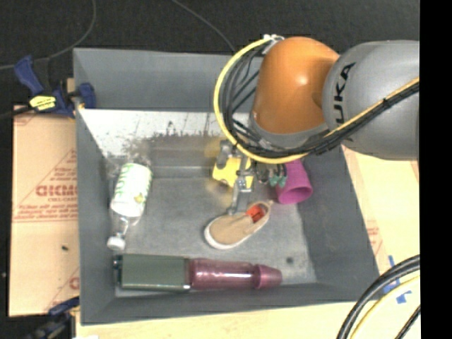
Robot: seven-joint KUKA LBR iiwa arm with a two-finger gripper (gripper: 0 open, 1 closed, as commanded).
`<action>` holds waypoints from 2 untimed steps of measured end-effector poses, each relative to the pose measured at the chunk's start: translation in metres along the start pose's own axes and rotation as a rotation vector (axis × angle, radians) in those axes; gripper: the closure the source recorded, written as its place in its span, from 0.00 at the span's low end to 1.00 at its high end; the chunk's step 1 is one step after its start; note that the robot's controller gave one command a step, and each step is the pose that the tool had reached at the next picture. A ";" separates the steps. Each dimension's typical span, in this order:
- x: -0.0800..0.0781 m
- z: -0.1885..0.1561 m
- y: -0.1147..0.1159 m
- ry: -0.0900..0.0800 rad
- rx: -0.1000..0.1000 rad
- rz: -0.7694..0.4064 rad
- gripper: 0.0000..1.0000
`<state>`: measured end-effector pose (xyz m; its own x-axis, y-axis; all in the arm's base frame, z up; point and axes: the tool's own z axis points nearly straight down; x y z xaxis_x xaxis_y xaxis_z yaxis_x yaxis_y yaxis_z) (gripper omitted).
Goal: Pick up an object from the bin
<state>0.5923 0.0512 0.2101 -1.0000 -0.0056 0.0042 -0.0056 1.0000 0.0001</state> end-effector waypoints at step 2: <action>0.043 0.022 -0.060 -0.005 0.001 -0.118 0.00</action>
Offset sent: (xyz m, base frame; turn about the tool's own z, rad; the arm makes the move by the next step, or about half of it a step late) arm -0.0617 -0.0865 -0.0337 -0.1643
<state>0.5496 -0.0088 0.1883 -0.9923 -0.1237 -0.0009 -0.1237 0.9923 -0.0005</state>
